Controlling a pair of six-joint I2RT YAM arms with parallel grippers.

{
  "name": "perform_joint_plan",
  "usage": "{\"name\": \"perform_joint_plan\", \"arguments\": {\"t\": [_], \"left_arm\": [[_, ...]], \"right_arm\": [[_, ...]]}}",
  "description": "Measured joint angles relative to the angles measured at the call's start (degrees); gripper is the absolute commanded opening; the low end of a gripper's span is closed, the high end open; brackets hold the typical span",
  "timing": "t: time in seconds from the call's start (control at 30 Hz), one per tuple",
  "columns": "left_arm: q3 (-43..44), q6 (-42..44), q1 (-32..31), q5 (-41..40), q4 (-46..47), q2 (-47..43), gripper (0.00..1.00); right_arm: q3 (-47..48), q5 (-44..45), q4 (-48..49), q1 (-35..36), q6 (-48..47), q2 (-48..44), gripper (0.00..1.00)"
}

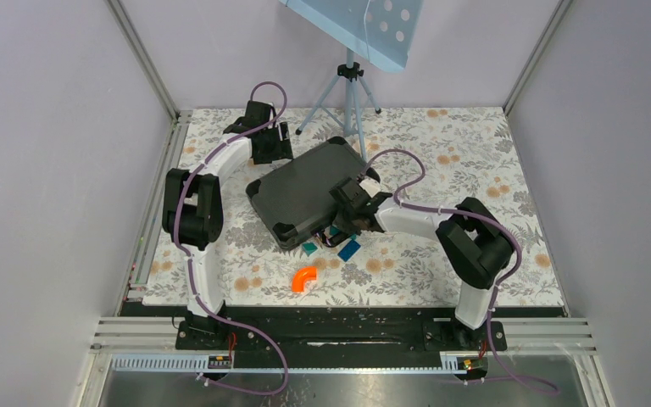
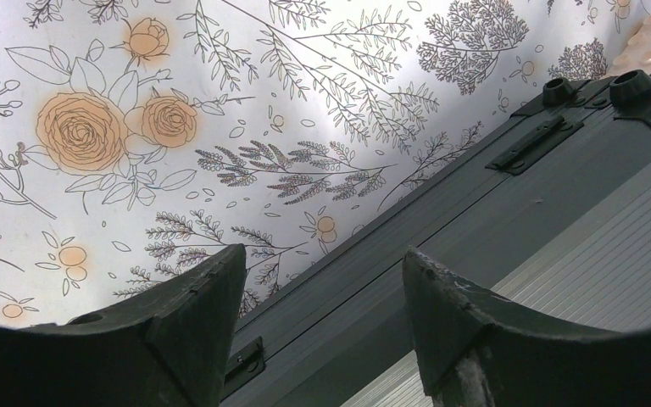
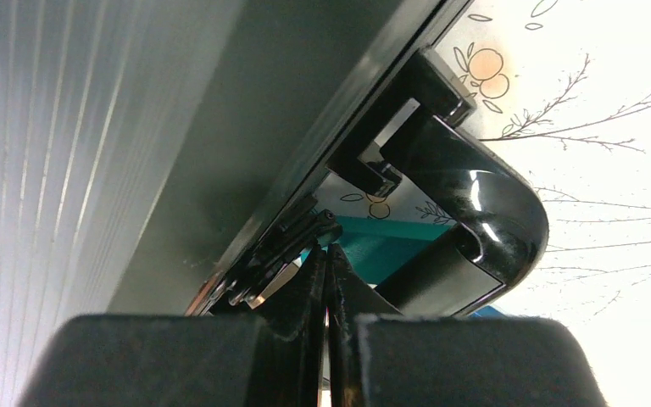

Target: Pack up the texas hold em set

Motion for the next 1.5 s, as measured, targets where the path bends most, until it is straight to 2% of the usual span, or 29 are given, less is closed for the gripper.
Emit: {"name": "perform_joint_plan", "arguments": {"t": [0.73,0.97,1.23,1.5], "left_arm": [[0.0,0.4,-0.7,-0.9,1.0,0.1,0.68],[0.0,0.4,-0.9,-1.1,1.3,0.1,0.68],[0.0,0.5,-0.9,-1.2,1.4,0.1,0.68],[0.0,0.6,-1.0,-1.2,1.5,0.1,0.67]], "right_arm": [[-16.0,2.4,24.1,1.6,8.2,-4.8,0.00],[-20.0,4.3,31.0,2.5,8.0,-6.1,0.00],[-22.5,7.0,31.3,3.0,4.3,-10.4,0.00],[-26.3,12.1,19.8,3.0,-0.8,-23.1,0.00]]}}
